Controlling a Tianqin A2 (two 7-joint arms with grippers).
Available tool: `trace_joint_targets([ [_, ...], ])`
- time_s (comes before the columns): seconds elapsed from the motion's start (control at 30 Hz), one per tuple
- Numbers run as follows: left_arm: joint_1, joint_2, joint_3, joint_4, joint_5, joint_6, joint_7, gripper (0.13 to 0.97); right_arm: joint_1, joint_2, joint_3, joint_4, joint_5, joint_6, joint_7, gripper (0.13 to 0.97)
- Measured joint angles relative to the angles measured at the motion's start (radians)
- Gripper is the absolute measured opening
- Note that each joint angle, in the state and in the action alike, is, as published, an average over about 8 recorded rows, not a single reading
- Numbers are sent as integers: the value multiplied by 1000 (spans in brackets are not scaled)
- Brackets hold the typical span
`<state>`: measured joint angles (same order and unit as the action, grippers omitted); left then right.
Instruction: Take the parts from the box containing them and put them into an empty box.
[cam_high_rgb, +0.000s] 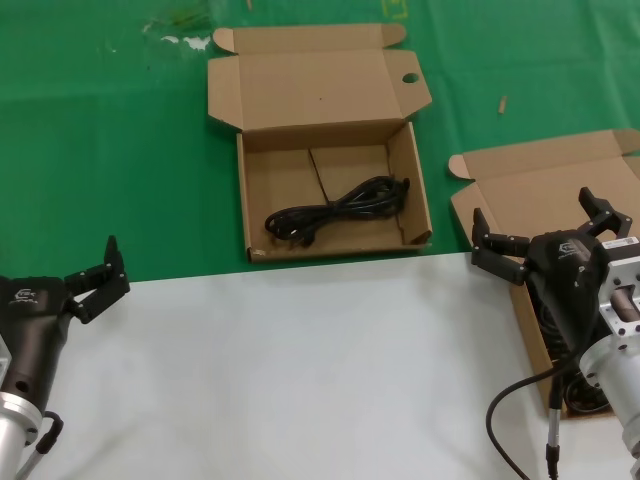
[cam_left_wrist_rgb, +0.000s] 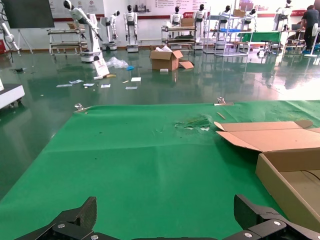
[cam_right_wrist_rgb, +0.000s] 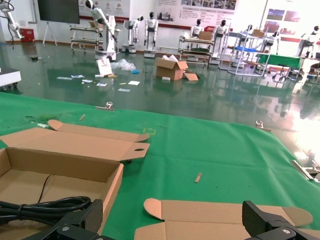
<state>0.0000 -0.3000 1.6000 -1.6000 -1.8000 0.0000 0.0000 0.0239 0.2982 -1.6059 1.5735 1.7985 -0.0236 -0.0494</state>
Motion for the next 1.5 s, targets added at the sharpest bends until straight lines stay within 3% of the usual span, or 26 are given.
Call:
trace_joint_targets([
  [1.5, 0, 0, 0, 0, 0, 0, 0, 966, 0, 0, 0, 0, 0, 0, 0, 966],
])
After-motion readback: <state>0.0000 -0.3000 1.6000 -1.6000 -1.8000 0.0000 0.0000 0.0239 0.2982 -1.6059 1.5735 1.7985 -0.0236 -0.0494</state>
